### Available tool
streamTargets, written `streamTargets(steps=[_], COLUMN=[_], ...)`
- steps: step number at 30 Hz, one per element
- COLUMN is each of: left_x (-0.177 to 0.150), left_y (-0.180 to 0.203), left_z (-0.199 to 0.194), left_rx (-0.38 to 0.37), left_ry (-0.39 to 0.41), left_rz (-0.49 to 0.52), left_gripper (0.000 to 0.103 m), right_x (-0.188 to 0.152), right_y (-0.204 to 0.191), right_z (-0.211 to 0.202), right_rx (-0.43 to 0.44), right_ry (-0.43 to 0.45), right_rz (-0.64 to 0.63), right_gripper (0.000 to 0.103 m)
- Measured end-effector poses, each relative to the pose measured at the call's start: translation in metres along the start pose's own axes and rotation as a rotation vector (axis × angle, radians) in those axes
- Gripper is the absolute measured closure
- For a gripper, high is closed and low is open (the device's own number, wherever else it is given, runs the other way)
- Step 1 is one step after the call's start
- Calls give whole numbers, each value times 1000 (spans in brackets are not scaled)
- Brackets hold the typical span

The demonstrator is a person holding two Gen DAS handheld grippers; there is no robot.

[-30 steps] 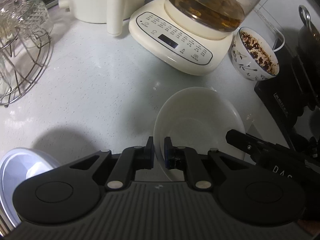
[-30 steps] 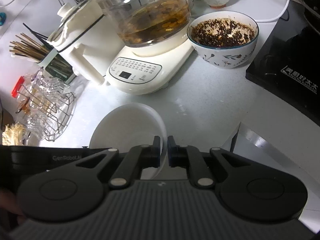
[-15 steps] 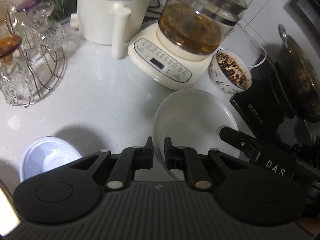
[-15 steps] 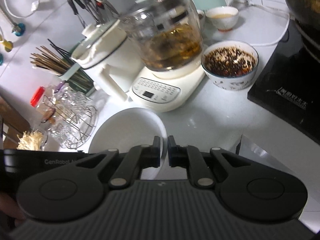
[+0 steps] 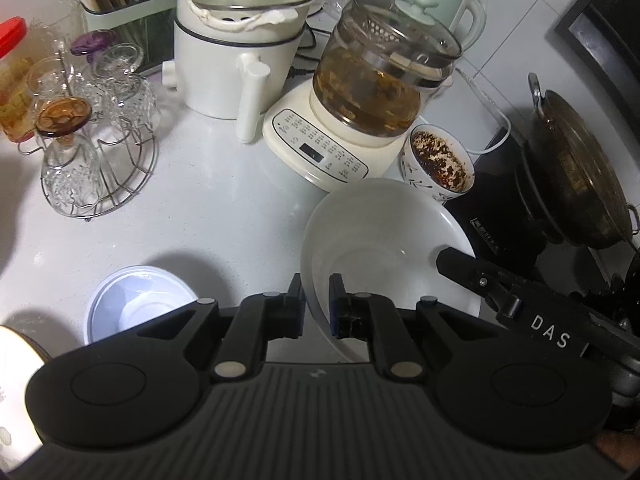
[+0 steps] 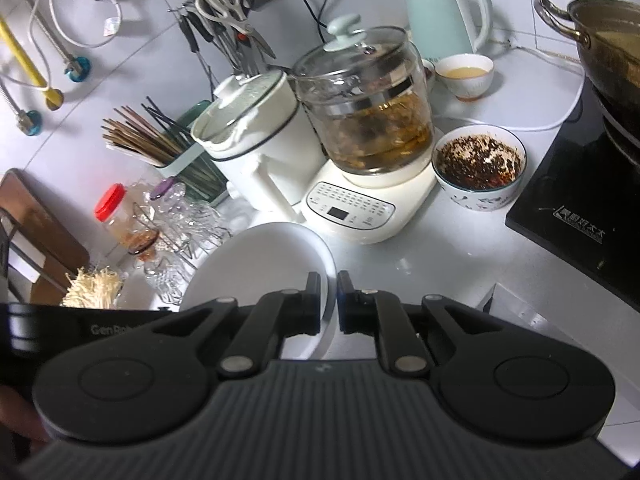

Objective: Organize plates and bowls
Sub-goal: 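Lift the white bowl and carry it to the light blue bowl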

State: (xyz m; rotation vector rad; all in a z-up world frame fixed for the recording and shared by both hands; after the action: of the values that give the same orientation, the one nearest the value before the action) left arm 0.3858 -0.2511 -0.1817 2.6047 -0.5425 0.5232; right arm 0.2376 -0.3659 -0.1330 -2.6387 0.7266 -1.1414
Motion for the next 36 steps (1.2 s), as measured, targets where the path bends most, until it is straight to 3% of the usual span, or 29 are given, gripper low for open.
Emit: streamTargets(steps=[15, 36], left_x=[-8, -31], left_y=[-28, -108], left_z=[-43, -97], left_rx=[23, 123], left_ry=[97, 192], left_rz=[-59, -243], left_gripper=[91, 90], right_x=[1, -14], right_y=[-41, -129], right_z=[-11, 7], right_rx=[67, 220], right_ry=[8, -58], right_rz=[-86, -240], right_gripper=[91, 91])
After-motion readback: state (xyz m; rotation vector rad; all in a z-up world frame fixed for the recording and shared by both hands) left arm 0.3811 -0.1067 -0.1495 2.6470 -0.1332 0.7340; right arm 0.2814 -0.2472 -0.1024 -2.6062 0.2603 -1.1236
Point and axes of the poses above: each gripper's, at about its wrist camera, not at the fingertips, and z roughly the way its jaws point, y to its right, x to its top, the point moved 9 cm from there along z, roughly the way its jaws point, and after that the axes turned 3 degrees about -z, right-handed, at the moved point
